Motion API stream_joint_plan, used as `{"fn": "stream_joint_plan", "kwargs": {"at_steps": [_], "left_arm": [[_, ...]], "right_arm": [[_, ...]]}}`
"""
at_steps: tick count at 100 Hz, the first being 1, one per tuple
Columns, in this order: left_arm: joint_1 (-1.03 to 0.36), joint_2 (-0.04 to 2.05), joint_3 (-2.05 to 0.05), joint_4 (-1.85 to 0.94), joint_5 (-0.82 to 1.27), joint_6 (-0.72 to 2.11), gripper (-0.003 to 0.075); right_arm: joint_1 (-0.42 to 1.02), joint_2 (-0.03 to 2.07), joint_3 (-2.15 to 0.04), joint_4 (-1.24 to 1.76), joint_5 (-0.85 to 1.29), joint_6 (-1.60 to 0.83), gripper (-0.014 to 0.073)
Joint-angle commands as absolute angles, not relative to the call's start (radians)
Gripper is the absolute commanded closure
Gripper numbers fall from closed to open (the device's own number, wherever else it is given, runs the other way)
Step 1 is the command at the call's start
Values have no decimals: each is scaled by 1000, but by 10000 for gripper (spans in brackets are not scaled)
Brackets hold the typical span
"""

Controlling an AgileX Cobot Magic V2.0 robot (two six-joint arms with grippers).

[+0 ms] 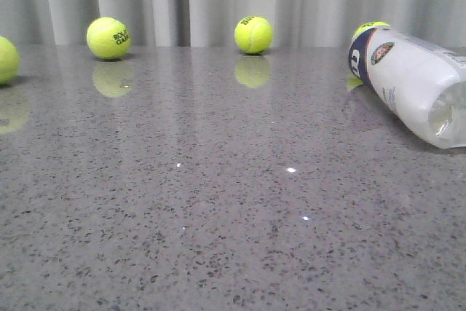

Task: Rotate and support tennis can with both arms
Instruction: 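Move the right gripper down over the lying white-and-navy tennis can, then grasp the tennis can around its middle with the right gripper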

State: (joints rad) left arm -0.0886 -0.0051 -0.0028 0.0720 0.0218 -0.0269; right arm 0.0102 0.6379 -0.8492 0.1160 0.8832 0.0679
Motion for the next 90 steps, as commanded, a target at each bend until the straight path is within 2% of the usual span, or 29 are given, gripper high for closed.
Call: {"fn": "stream_joint_plan", "kwargs": {"at_steps": [1, 9, 16, 23, 33, 41, 47, 68, 90], "left_arm": [[-88, -43, 43, 66, -56, -37, 741], [-88, -43, 43, 66, -56, -37, 741], [-88, -43, 43, 66, -56, -37, 741], [-88, -43, 43, 66, -56, -37, 741], [-88, -43, 43, 66, -56, -37, 741], [-88, -43, 43, 66, -56, -37, 741], [-88, -43, 43, 66, -56, -37, 741], [-88, -43, 43, 66, -56, -37, 741], [-88, -43, 43, 66, -56, -37, 741]], "right_arm": [[5, 689, -885, 133, 855, 61, 661], [5, 723, -885, 133, 878, 61, 631], [5, 746, -885, 133, 892, 61, 545], [5, 756, -885, 133, 909, 57, 403], [5, 765, -885, 133, 922, 32, 116], [5, 765, -885, 133, 920, 30, -78], [5, 765, -885, 133, 920, 29, -48], [6, 781, -902, 141, 874, 24, -50], [9, 945, -1019, 275, 861, -95, -50]]}}
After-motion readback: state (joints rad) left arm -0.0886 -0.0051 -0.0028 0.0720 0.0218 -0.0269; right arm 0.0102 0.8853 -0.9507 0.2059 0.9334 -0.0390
